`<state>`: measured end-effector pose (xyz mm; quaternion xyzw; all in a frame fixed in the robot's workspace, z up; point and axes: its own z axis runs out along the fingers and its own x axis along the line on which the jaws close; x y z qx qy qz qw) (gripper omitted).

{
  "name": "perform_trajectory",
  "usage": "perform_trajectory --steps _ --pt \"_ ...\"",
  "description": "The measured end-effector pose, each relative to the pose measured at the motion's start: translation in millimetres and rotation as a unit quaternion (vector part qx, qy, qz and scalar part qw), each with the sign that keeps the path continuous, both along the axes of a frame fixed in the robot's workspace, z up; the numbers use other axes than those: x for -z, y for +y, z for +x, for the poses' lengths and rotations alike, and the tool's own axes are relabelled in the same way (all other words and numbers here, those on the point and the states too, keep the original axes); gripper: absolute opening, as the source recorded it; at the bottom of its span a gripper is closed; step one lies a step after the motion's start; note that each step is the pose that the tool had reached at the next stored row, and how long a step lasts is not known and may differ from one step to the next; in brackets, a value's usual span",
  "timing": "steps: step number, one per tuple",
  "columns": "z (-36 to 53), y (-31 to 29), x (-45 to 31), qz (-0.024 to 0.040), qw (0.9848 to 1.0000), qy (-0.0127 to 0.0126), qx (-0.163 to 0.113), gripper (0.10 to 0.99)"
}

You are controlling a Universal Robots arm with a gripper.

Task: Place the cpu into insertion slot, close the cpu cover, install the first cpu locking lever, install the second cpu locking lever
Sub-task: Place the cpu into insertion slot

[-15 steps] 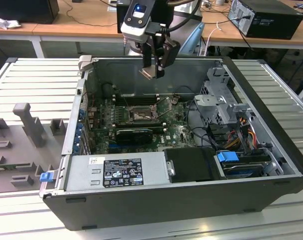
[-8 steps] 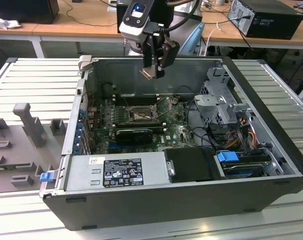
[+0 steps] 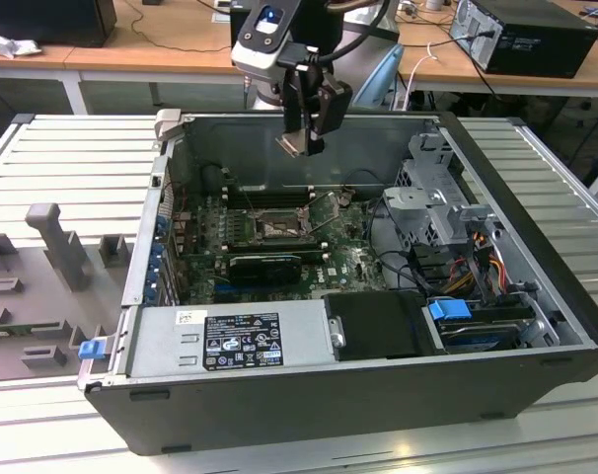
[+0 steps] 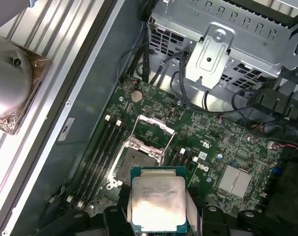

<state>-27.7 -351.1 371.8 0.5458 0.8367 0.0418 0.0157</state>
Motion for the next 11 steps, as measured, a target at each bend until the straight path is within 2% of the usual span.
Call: perform_trajectory --steps 11 --pt "0.0 0.0 0.0 0.0000 0.9995 0.0000 0.032 0.529"
